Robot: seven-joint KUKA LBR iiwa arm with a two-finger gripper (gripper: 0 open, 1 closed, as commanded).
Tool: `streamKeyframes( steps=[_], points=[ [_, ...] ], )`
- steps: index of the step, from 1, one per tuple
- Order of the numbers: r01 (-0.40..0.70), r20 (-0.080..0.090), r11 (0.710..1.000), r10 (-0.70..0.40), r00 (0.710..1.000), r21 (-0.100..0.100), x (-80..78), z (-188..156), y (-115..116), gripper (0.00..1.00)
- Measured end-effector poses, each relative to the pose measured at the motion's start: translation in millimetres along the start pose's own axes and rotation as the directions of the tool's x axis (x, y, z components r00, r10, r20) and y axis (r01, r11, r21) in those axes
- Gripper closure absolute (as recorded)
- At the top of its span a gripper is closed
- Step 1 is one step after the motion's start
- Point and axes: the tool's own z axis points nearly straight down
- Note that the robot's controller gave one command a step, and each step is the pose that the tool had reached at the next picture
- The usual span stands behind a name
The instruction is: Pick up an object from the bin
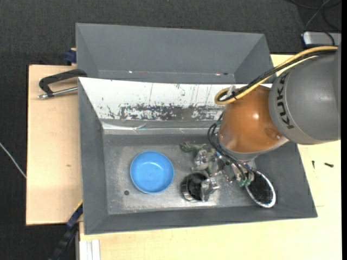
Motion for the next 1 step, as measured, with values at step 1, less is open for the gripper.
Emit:
streamKeyframes(
  steps=[1],
  points=[
    [0.407,0.03,0.913,-0.407,0.913,0.019,-0.7,-141.6,21.7,1.0]
  ],
)
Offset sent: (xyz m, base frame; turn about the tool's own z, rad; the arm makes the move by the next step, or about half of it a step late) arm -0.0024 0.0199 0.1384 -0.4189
